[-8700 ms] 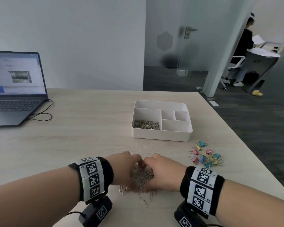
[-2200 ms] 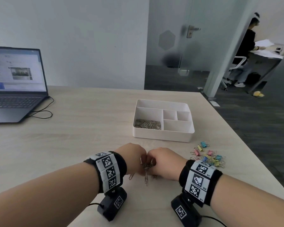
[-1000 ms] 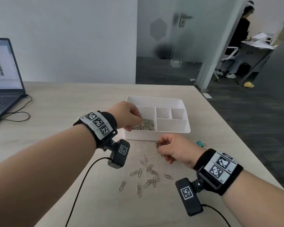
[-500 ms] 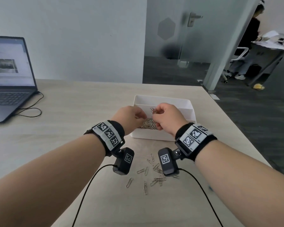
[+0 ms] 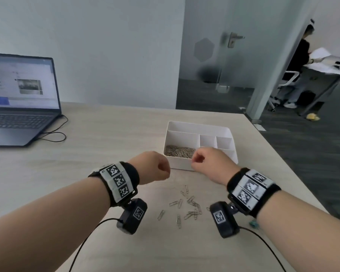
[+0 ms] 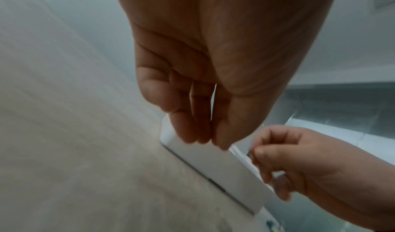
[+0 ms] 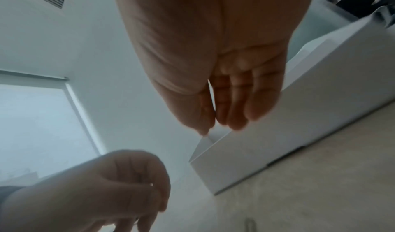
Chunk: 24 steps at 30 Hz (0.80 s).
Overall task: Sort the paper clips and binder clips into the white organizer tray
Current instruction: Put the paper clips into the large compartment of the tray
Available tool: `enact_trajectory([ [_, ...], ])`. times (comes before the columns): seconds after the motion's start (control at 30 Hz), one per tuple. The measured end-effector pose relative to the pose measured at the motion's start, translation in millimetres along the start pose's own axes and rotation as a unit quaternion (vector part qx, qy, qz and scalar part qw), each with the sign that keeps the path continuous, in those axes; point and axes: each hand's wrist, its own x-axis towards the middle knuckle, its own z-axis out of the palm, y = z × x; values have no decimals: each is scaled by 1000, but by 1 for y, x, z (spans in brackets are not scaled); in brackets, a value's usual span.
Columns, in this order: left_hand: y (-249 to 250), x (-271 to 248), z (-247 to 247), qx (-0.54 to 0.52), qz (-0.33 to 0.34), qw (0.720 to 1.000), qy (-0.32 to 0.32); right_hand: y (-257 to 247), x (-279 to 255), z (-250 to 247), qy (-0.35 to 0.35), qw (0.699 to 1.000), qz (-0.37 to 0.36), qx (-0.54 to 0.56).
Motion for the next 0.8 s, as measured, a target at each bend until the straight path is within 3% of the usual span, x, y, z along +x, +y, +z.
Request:
enact_trajectory([
  [0.1, -3, -15, 4, 49, -36, 995, -74, 10, -36, -5, -163, 983, 67, -57],
  [0.17, -3, -24, 5, 64, -58, 987, -133, 16, -52, -7, -220, 965, 100, -97],
  [0.27, 1, -36, 10, 95, -67, 973, -199, 20, -64, -7, -217, 961, 106, -136],
  [0.33, 5, -41, 16, 118, -62, 969, -209, 18, -68, -4, -213, 960, 106, -148],
  [0.57, 29, -47, 32, 115, -66, 977, -168, 4, -69, 9, -205, 963, 83, -155],
  [0.8, 49, -44, 43, 192, -48, 971, -134, -2, -64, 17, -183, 969, 89, -142],
])
